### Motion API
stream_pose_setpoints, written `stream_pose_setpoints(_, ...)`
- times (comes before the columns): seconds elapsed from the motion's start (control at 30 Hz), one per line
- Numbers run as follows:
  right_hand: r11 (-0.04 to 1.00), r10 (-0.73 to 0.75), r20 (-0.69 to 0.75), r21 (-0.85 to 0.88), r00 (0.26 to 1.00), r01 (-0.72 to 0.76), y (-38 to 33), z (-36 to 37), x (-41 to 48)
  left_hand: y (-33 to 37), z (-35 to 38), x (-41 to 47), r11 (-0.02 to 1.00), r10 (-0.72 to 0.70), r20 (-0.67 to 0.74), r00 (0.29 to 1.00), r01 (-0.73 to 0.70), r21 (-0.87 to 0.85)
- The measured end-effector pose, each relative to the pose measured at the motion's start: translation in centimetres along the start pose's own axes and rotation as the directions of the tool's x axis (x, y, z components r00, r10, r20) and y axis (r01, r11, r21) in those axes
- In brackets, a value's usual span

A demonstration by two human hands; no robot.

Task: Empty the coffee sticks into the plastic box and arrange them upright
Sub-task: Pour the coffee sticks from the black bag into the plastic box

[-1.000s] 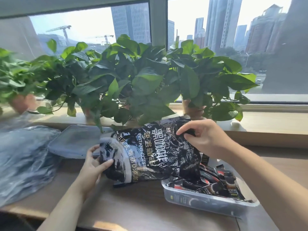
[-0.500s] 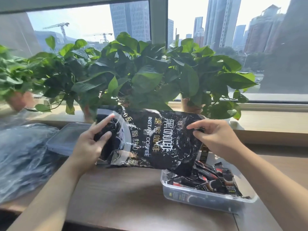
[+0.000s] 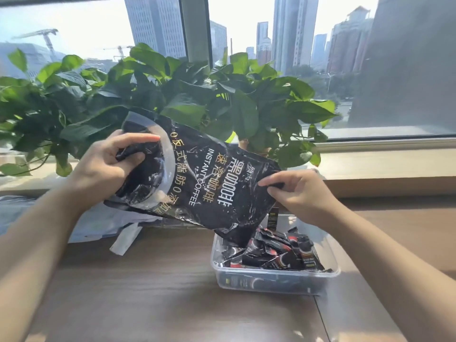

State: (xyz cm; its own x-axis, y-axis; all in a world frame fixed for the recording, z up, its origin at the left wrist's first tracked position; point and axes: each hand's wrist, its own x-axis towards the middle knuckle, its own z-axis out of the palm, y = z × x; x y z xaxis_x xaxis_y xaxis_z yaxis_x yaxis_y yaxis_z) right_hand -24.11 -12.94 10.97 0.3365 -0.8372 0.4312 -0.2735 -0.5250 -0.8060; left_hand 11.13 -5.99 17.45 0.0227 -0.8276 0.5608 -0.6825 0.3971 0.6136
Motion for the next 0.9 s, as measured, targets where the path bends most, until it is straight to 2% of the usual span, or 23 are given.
stream_pose_setpoints(0.2,0.995,-0.082,-0.071,-0.066,0.994,0.078,0.3,0.0,-0.2,0.5,0.3,0.3,1.0,-0.013,-0.001,1.0,0.013,0.01)
stream_pose_setpoints(0.4,0.996,-0.036,-0.077,-0.082,0.996,0.029,0.2,0.0,0.0,0.0,0.9,-0.2,0.998,-0.065,0.001,0.998,0.065,0.0)
stream_pose_setpoints(0.57,0.992,-0.006,0.029,-0.125,1.0,0.009,-0.1,0.8,-0.4,-0.6,1.1,-0.6,0.995,-0.1,-0.005,0.995,0.1,0.013)
stream_pose_setpoints(0.67,0.998,-0.006,-0.048,-0.057,0.999,0.003,0.1,1.0,-0.5,-1.1,1.0,-0.8,0.992,-0.126,-0.013,0.992,0.126,-0.021)
stream_pose_setpoints(0.9,0.994,0.011,0.031,-0.107,0.999,-0.007,-0.4,1.4,-0.1,-1.9,0.5,-1.4,0.991,-0.13,-0.024,0.991,0.129,-0.021)
